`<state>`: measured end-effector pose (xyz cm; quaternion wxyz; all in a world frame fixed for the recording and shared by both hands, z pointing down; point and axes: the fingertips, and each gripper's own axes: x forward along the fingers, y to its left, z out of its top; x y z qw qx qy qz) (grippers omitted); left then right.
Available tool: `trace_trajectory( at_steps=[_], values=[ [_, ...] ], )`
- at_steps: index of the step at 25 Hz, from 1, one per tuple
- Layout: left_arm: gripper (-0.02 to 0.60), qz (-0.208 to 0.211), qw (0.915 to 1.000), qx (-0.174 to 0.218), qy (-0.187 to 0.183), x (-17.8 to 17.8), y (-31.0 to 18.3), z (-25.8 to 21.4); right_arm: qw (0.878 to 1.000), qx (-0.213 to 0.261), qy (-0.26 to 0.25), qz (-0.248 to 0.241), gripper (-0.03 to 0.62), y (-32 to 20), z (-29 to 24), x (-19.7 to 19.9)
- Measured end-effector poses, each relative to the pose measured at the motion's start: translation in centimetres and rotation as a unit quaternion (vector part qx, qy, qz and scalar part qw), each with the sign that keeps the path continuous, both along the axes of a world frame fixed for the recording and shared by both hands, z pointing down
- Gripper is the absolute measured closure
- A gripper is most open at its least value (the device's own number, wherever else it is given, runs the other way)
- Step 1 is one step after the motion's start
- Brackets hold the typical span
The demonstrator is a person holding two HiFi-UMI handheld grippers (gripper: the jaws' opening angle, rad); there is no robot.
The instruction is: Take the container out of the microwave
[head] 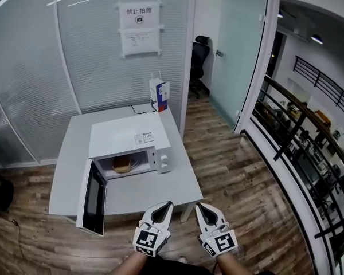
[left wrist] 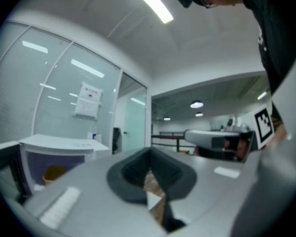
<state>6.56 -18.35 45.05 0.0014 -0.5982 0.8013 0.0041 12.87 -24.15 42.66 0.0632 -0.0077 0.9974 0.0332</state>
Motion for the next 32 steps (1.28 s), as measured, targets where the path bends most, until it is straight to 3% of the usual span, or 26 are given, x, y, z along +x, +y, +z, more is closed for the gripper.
trace_trajectory(
  at_steps=[12, 18, 26, 32],
  values=[
    [0.577, -0.06, 0.9982, 0.004, 0.003, -9.4, -0.4, 1.3, 0.997, 0.044, 0.007, -0.064, 0.6, -1.3, -0.8, -11.4],
    [0.577, -0.119, 0.9926, 0.023, 0.006, -15.5, 1.4, 1.1, 0.995, 0.049, 0.015, -0.086, 0.6, -1.0, -0.5, -16.7],
    [0.577, -0.13, 0.9909, 0.006, 0.032, -20.2, 3.5, 3.3, 0.996, 0.019, 0.031, -0.085, 0.6, -2.0, -0.2, -21.3],
    [0.577, -0.146, 0.9884, 0.007, 0.041, -22.4, 4.7, 4.5, 0.991, 0.014, 0.05, -0.123, 0.6, 0.2, 1.8, -23.9]
  ],
)
